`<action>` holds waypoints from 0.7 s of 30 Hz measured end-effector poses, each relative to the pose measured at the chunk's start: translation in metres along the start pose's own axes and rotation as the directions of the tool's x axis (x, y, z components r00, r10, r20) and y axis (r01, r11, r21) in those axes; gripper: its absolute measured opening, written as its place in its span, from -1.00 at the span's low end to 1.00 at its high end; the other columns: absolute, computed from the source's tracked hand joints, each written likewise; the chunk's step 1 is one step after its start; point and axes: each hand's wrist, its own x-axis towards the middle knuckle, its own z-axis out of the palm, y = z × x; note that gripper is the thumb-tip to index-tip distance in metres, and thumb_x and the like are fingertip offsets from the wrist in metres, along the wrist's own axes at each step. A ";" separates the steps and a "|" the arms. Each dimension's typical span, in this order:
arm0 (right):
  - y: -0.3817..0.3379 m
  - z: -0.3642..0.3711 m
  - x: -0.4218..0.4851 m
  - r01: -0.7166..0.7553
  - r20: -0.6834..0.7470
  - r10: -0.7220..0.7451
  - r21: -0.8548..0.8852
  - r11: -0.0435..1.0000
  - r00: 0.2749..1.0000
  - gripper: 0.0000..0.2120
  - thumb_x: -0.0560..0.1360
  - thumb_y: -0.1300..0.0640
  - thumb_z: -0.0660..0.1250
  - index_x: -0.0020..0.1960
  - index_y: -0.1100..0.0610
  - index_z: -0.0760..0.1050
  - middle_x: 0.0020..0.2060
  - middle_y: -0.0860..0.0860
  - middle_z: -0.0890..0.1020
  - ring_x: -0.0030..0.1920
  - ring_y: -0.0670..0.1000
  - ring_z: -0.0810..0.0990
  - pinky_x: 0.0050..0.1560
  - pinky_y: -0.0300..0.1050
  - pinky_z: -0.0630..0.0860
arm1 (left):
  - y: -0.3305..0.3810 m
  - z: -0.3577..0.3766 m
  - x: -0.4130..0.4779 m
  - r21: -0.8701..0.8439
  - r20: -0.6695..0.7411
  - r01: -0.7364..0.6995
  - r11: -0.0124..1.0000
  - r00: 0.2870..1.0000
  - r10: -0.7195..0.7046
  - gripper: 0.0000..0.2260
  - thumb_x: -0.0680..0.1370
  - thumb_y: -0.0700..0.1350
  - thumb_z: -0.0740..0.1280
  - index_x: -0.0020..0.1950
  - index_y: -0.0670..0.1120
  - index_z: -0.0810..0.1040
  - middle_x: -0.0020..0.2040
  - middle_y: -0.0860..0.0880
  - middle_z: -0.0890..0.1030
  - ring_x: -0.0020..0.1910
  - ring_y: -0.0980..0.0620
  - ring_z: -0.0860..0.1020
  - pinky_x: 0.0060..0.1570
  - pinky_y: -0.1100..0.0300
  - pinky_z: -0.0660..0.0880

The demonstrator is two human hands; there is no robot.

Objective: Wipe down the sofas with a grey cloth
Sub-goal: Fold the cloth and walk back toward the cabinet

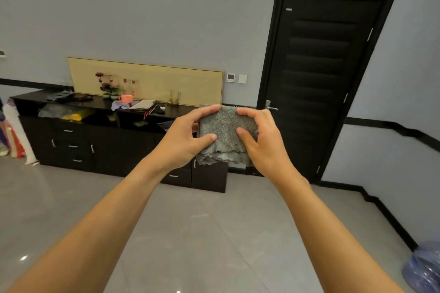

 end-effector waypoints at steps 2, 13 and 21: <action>0.038 0.016 0.043 0.008 -0.013 -0.008 -0.015 1.000 1.000 -0.64 0.60 0.20 0.34 0.36 0.00 0.43 0.17 -0.07 0.42 0.17 -0.38 0.40 0.12 -0.52 0.39 | -0.037 -0.002 0.049 0.002 0.006 -0.003 1.000 1.000 0.003 -0.45 0.58 -0.22 0.45 0.50 0.17 0.45 0.38 0.18 0.51 0.27 0.15 0.58 0.25 0.05 0.59; 0.328 0.126 0.296 -0.025 -0.026 0.028 0.111 0.994 0.999 -0.67 0.58 0.16 0.37 0.32 0.00 0.48 0.16 -0.08 0.46 0.18 -0.22 0.49 0.17 -0.20 0.54 | -0.282 0.020 0.347 0.040 0.012 0.021 0.999 1.000 -0.021 -0.48 0.54 -0.27 0.48 0.46 0.04 0.49 0.33 0.20 0.55 0.29 0.21 0.56 0.28 0.20 0.54; 0.497 0.186 0.488 -0.103 0.002 0.104 0.163 0.981 0.995 -0.69 0.60 0.13 0.35 0.32 -0.05 0.48 0.17 -0.13 0.44 0.21 -0.24 0.47 0.23 -0.15 0.52 | -0.436 0.021 0.561 0.055 0.011 0.086 0.995 0.996 -0.087 -0.49 0.55 -0.23 0.48 0.47 0.04 0.49 0.36 0.19 0.53 0.31 0.20 0.55 0.29 0.21 0.53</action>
